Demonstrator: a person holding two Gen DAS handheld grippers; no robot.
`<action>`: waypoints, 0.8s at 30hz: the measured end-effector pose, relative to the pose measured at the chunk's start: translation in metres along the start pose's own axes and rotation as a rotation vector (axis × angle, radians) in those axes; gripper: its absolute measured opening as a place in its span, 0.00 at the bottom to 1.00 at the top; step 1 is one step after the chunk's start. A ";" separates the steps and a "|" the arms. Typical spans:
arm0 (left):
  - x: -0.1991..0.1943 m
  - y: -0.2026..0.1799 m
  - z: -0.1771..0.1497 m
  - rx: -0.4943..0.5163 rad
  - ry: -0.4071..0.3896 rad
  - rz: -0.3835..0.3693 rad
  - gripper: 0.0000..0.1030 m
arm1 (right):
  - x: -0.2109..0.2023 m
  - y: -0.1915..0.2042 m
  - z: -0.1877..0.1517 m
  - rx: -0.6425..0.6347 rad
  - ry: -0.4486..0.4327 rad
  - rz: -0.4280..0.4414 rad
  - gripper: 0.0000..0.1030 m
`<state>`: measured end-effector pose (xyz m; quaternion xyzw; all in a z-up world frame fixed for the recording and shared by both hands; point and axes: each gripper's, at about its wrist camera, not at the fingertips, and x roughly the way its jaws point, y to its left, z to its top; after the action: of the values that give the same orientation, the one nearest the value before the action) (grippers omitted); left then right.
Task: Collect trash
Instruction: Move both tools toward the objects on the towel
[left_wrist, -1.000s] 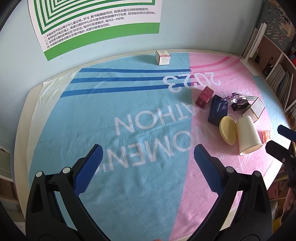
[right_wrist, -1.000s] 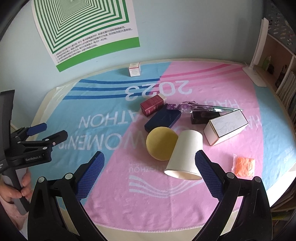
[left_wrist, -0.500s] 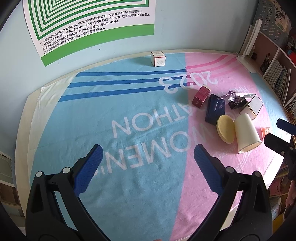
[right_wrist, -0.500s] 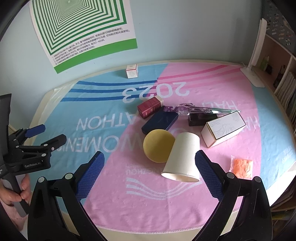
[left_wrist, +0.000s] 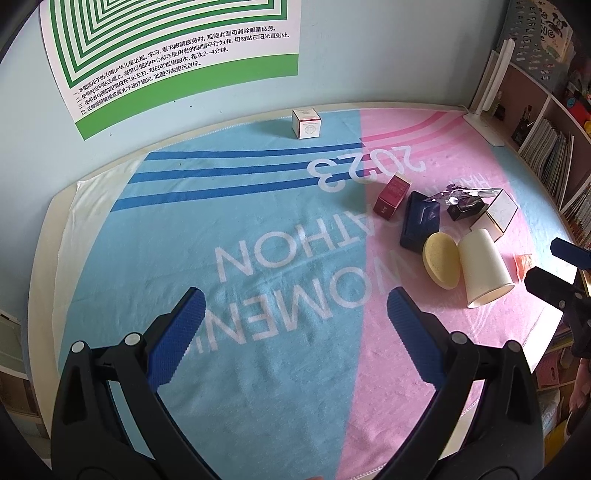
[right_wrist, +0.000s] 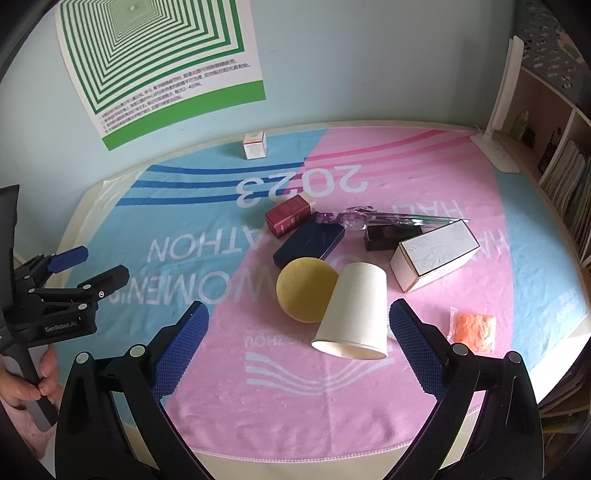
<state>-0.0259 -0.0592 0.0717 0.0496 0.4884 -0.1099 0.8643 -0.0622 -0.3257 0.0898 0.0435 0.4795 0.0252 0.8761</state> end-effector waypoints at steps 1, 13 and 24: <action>0.000 0.000 0.000 0.000 0.000 0.001 0.94 | 0.000 0.000 0.000 0.001 0.001 -0.001 0.94; 0.000 -0.005 0.002 0.010 0.001 -0.002 0.94 | 0.001 -0.004 -0.001 0.002 0.006 0.001 0.94; 0.001 -0.009 0.004 0.016 0.000 -0.003 0.94 | 0.000 -0.008 0.001 -0.001 0.004 -0.001 0.94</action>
<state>-0.0239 -0.0687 0.0734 0.0555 0.4877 -0.1151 0.8636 -0.0613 -0.3334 0.0895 0.0429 0.4813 0.0250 0.8751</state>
